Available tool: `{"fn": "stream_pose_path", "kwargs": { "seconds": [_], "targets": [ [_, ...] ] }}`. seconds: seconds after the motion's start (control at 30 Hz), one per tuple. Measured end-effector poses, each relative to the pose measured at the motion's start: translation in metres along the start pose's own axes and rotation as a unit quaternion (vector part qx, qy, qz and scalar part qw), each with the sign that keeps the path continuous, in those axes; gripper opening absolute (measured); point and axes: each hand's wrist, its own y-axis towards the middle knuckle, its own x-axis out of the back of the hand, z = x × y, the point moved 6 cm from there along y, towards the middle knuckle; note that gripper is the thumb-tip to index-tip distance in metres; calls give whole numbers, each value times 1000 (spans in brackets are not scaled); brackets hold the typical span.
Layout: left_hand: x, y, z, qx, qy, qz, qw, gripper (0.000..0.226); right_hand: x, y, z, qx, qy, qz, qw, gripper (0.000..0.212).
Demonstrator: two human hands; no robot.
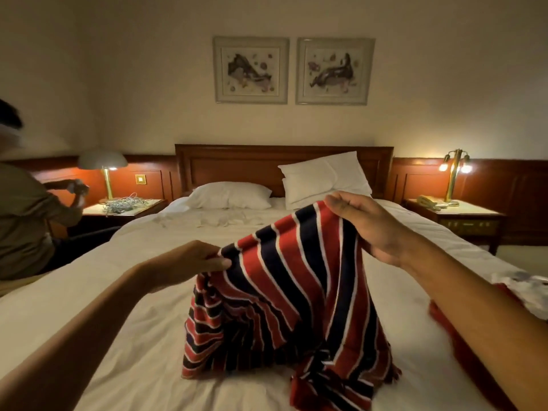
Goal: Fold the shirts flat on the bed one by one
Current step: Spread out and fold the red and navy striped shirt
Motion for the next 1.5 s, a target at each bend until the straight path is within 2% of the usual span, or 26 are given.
{"fn": "stream_pose_path", "kwargs": {
  "seconds": [0.07,0.13,0.17,0.23,0.27,0.3,0.37,0.43,0.5,0.6,0.67,0.73,0.83,0.87,0.93,1.03,1.1,1.13,1.2,1.27,1.33,1.37,1.4,1.5],
  "targets": [
    [31,2,-16,-39,34,-74,996,51,11,-2,7,-44,-78,34,995,64],
    [60,3,-46,-84,82,-162,980,44,9,-3,20,-85,-198,93,972,45],
    [72,2,-64,-109,107,-200,968,41,8,-3,27,-94,-257,116,955,44],
    [92,-7,-102,-176,156,-272,933,23,10,-1,52,-55,-331,100,937,46],
    [102,-12,-120,-213,164,-299,916,12,14,-1,68,-14,-333,63,941,44],
    [111,-18,-136,-242,165,-328,898,19,21,-1,84,32,-313,20,949,45],
    [126,-30,-162,-275,131,-366,879,24,36,-5,111,96,-201,-38,974,50],
    [136,-40,-189,-311,107,-384,863,26,39,-7,129,124,-92,-28,988,52],
    [144,-50,-215,-330,104,-397,850,32,34,-9,145,132,-46,5,990,51],
    [158,-69,-239,-343,81,-391,850,29,29,-12,167,129,-63,33,989,50],
    [168,-79,-241,-343,75,-361,864,25,28,-16,181,139,-142,32,980,46],
    [177,-86,-235,-341,69,-334,876,32,29,-20,198,164,-195,36,966,40],
    [184,-87,-219,-340,29,-274,899,36,39,-24,212,168,-152,76,971,48],
    [183,-82,-213,-335,10,-243,910,37,42,-24,209,154,-128,104,974,49],
    [177,-64,-196,-304,-8,-187,934,33,44,-20,191,124,-84,144,978,37],
    [167,-23,-155,-219,6,-141,966,32,45,-6,136,28,-25,177,983,32],
    [160,12,-118,-151,43,-132,979,30,47,9,91,-61,-74,191,977,35],
    [155,28,-99,-116,80,-135,981,35,50,19,67,-112,-139,204,962,45],
    [145,59,-56,-55,135,-135,980,54,63,40,21,-198,-315,223,901,60],
    [138,86,-21,-4,166,-122,978,72,81,71,-7,-218,-427,216,851,62],
    [153,113,-12,2,172,-154,973,81,102,112,-11,-169,-494,159,838,53],
    [170,129,-19,-23,174,-189,966,80,115,138,-1,-124,-539,108,826,47],
    [189,141,-36,-44,174,-229,957,75,129,165,14,-76,-585,47,806,45],
    [278,180,-105,-109,208,-358,904,55,169,237,91,37,-686,-133,715,54]
  ]
}}
